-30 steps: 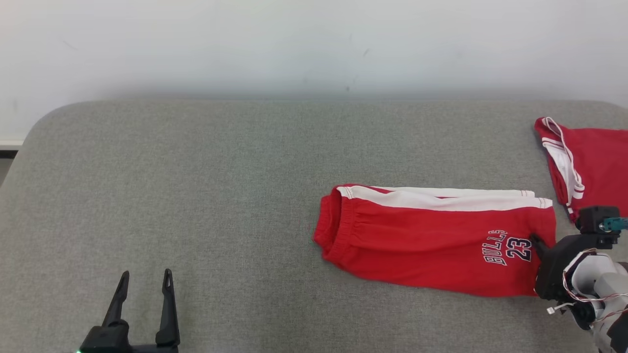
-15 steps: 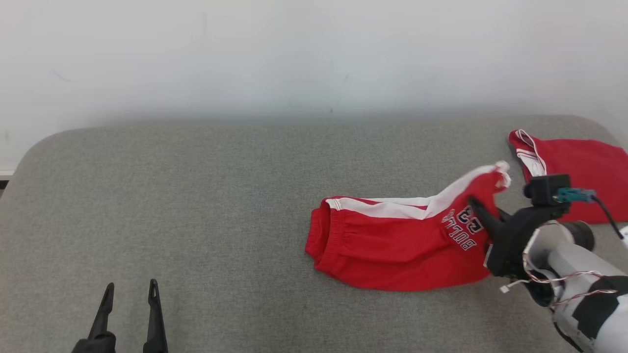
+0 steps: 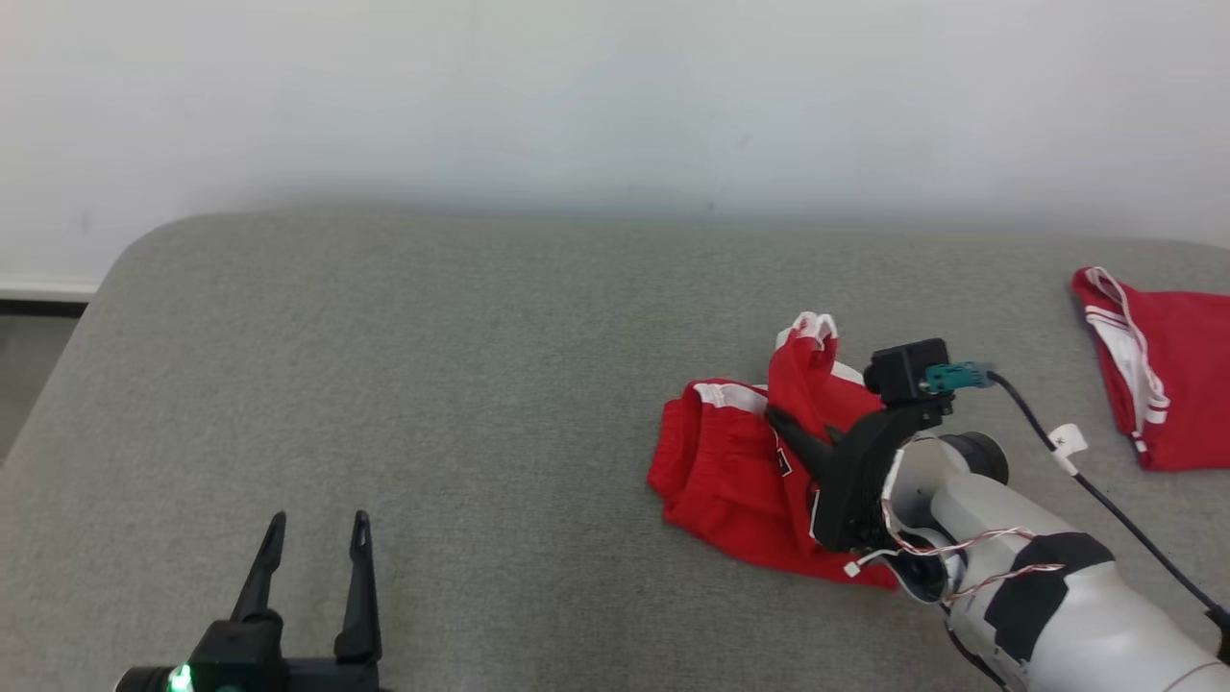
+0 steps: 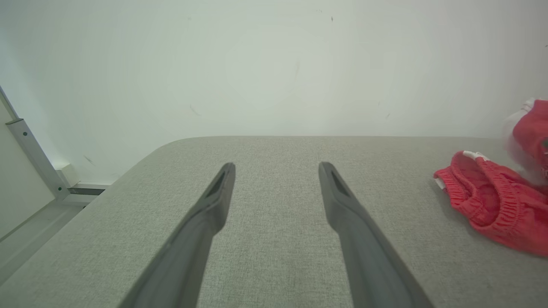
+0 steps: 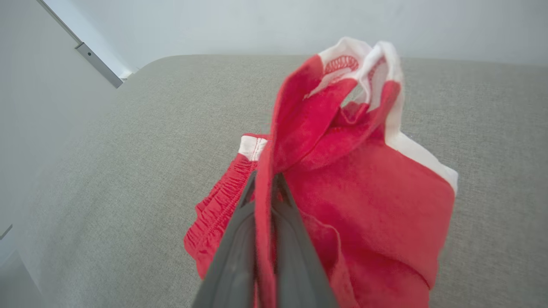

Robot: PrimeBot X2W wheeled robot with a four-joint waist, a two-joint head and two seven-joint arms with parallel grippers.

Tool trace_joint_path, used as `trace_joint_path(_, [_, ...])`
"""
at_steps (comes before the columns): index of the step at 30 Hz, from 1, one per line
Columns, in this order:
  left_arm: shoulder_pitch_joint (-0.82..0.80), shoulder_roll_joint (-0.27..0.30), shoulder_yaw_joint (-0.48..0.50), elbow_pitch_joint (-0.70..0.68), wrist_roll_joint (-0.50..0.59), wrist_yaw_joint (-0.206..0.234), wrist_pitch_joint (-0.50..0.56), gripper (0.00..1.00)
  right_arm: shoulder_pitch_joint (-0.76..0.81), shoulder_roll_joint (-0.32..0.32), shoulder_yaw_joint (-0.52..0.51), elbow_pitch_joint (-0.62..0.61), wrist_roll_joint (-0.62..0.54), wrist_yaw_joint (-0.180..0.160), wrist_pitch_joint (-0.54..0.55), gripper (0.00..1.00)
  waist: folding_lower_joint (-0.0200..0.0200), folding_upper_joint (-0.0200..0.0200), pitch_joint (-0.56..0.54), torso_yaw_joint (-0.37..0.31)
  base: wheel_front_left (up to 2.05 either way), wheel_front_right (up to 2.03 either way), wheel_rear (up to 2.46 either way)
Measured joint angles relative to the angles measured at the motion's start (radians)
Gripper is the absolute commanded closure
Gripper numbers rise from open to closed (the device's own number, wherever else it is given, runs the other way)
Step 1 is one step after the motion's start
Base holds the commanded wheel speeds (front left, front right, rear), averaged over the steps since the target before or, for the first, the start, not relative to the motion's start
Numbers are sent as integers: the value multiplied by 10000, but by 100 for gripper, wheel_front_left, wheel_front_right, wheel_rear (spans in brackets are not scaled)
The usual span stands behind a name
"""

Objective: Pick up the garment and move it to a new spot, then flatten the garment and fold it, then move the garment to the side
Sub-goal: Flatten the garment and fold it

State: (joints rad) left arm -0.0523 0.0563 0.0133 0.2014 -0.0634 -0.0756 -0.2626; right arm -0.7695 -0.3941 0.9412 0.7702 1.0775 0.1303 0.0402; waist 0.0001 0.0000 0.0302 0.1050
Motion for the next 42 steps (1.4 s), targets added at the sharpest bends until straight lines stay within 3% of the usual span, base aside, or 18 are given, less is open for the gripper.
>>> trace_joint_path(8, [-370, -27, -351, 211, -196, -6, 0, 0, -152, 807, 96, 1091, -255, 0, 303, 100, 0, 0, 266, 531, 0, 0, 0])
trace_joint_path(9, [-373, -27, -355, 230, -213, 4, 0, 0, -152, 828, 121, 1110, -295, 0, 274, 69, 0, 0, 291, 566, 0, 0, 0])
trace_joint_path(10, [-382, -31, -360, 249, -255, 12, 0, 0, -153, 840, 128, 1089, -318, 0, 161, 0, 0, 0, 313, 590, 0, 0, 0])
trace_joint_path(15, [-375, -40, -161, 274, -276, 52, 0, 0, -245, 523, 42, 568, -441, 0, -853, 0, 0, 0, 264, 498, 0, 0, 0])
trace_joint_path(25, [-86, -42, 236, -15, -249, 119, 0, 0, 190, -1154, -803, -190, -422, 0, -2303, 0, 0, 0, 108, -132, 0, 0, 0])
trace_joint_path(30, [-86, -35, 322, -104, -192, 52, 2, 0, 856, -1379, -1195, -107, -426, 0, -2614, 0, 0, 0, 206, -343, 0, 0, 0])
trace_joint_path(31, [-86, -35, 322, -104, -192, 52, 2, 0, 856, -1379, -1195, -107, -426, 0, -2614, 66, 0, 0, 206, -343, 0, 0, 0])
trace_joint_path(32, [-101, -23, 330, -102, -171, 38, 0, 0, 1064, -1327, -1225, -29, -447, 0, -2656, 100, 0, 0, 279, -349, 0, 0, 0])
trace_joint_path(42, [-294, -29, 272, -113, 4, -36, 0, 0, 1287, -650, -1009, 483, -1484, 0, -2934, 100, 0, 1, 597, -133, 0, 0, 0])
